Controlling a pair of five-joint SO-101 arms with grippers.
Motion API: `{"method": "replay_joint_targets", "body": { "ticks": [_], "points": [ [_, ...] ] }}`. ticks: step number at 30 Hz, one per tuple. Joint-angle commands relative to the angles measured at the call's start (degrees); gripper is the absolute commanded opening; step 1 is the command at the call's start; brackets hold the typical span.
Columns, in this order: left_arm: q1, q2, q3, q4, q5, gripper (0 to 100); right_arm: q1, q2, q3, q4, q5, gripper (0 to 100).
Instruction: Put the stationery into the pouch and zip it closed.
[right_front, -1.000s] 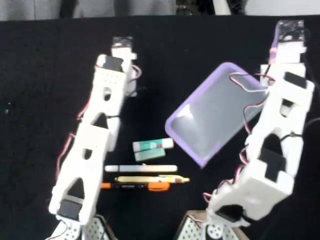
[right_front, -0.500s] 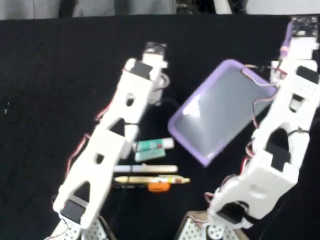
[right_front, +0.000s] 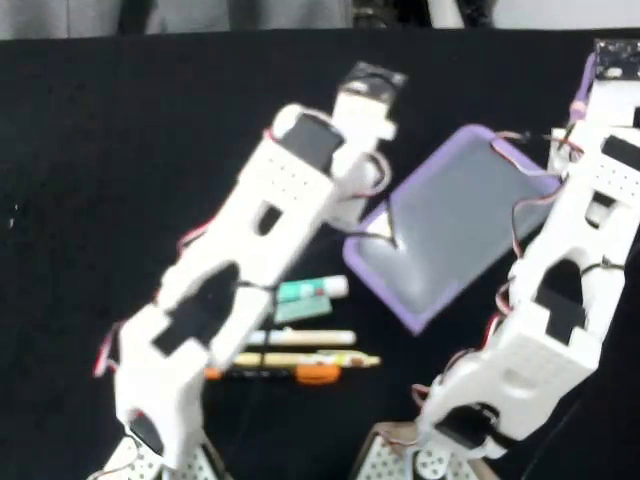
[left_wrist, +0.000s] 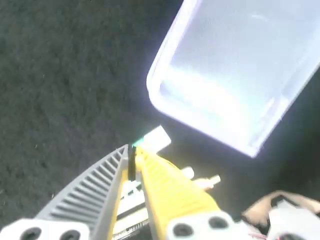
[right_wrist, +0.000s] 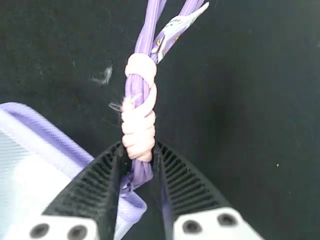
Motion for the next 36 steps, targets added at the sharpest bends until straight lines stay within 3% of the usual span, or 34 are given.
{"method": "replay_joint_targets", "body": {
  "ticks": [1,6,13,16,19,27,36],
  "points": [
    [4.09,-9.41,11.47,-4.4,-3.96,3,-0.35,-1.36,-3.56,0.53,-0.88,1.1],
    [10.59,-15.82,31.34,-18.64,-8.44,3,-0.53,-1.36,-3.56,0.53,-0.88,1.1],
    [12.0,-21.27,52.62,-43.87,-13.71,3,-0.62,-1.36,-3.56,0.44,-0.88,1.1],
    [12.44,-22.07,57.71,-51.08,-13.89,11,-0.62,-1.36,-3.65,0.18,-0.79,1.1],
    [14.81,-22.24,60.35,-54.42,-13.89,20,-0.62,-1.36,-3.65,0.18,-0.79,1.1],
    [23.34,-21.8,61.05,-60.84,-13.89,21,-0.7,-1.36,-5.41,0.53,-0.79,1.1],
    [23.34,-14.68,62.11,-71.21,-14.51,21,-0.7,-1.36,-5.49,0.53,-0.79,1.1]
  ]
}}
